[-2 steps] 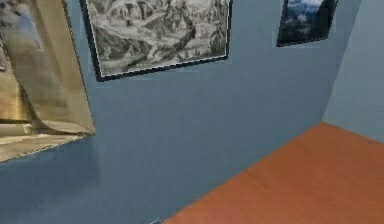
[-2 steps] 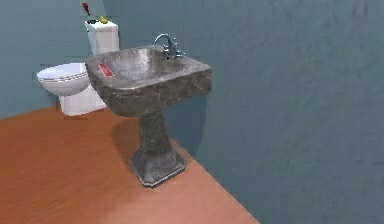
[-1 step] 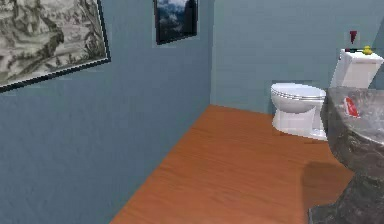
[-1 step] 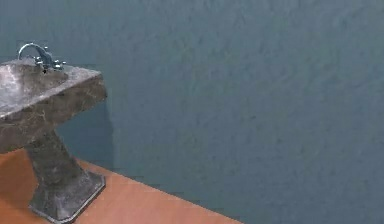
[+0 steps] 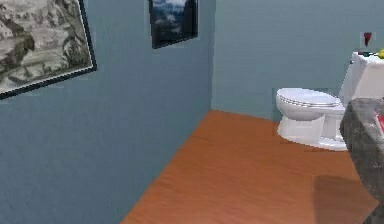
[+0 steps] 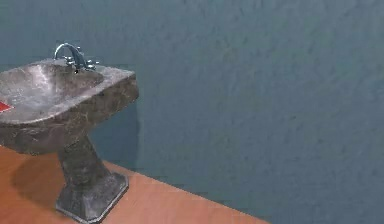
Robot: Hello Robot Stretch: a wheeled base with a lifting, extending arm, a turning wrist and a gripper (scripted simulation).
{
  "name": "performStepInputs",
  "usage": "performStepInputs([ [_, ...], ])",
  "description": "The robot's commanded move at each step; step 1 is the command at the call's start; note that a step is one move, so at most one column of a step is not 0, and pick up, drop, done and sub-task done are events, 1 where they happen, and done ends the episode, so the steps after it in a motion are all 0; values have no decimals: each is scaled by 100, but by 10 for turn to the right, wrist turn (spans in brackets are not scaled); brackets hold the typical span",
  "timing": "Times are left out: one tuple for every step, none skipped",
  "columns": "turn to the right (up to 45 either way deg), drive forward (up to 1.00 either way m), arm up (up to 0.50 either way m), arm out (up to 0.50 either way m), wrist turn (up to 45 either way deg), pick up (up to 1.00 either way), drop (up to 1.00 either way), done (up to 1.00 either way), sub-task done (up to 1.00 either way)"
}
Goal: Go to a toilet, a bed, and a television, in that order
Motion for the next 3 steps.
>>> performStepInputs([
  [210,0,0,0,0,0,0,0,0],
  [30,0,0,0,0,0,0,0,0],
  [0,100,0,0,0,0,0,0,0],
])
